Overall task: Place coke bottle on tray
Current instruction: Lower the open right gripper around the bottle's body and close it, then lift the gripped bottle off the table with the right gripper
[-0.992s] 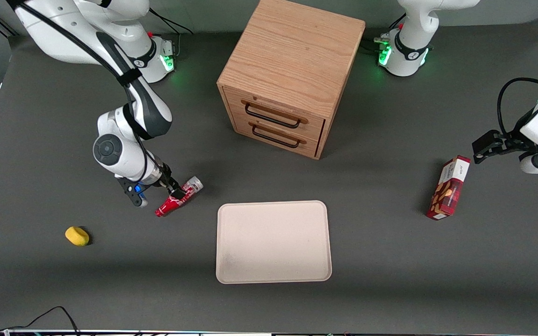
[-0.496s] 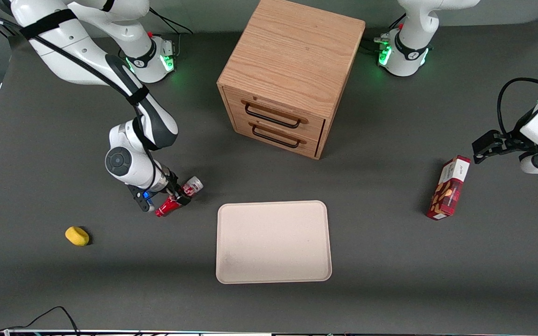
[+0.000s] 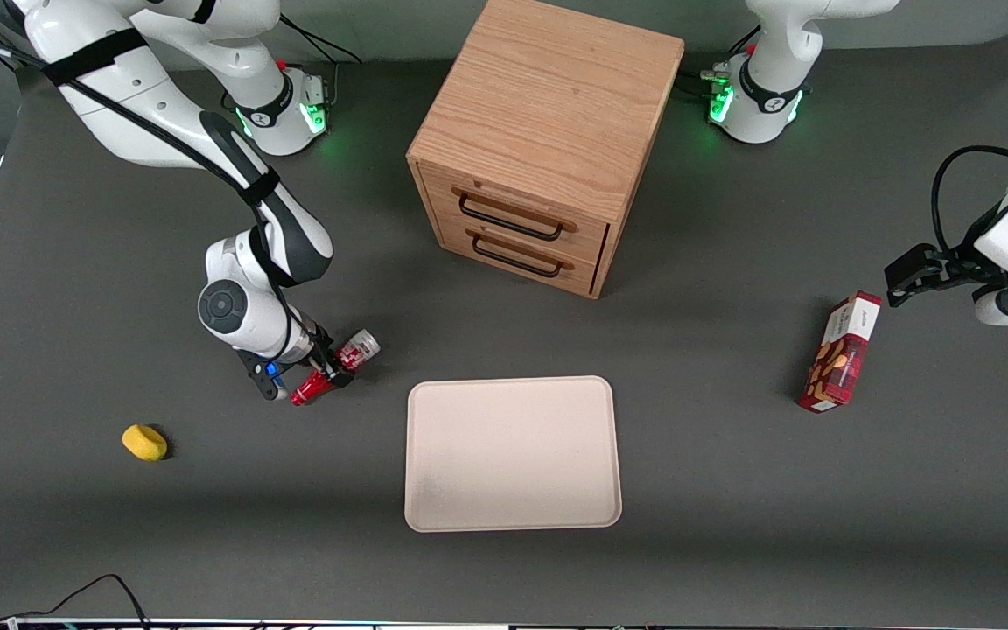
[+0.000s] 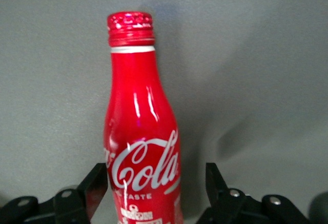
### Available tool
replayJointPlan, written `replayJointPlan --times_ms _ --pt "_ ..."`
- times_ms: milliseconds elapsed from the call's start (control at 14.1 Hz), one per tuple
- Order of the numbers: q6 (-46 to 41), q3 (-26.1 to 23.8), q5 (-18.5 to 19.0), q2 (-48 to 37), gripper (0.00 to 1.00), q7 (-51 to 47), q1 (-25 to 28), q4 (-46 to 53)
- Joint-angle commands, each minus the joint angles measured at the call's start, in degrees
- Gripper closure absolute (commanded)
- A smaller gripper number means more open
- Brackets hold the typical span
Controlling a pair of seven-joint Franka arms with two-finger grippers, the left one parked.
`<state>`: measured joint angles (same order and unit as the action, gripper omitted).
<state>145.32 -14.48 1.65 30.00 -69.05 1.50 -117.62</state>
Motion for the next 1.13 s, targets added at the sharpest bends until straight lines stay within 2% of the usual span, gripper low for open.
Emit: replayJointPlan --times_ms 0,283,425,638,850,1063 --pt "1.8 0.9 1.3 1.1 0.29 -1.8 1.1 0.9" --pt "1.7 0.8 1.3 1.1 0.63 -1.8 1.1 1.6" --pt "1.6 0.9 1.3 0.8 0.75 -1.7 1.1 2.1" --pt "-3.0 0.8 2.4 -2.6 0.8 -1.0 0.9 4.1" --pt "-15.5 -0.2 2.7 -4.8 0.81 0.5 1.0 12.1" --pt "-24.0 -2.3 2.7 -6.4 0.81 3.6 1.0 19.4"
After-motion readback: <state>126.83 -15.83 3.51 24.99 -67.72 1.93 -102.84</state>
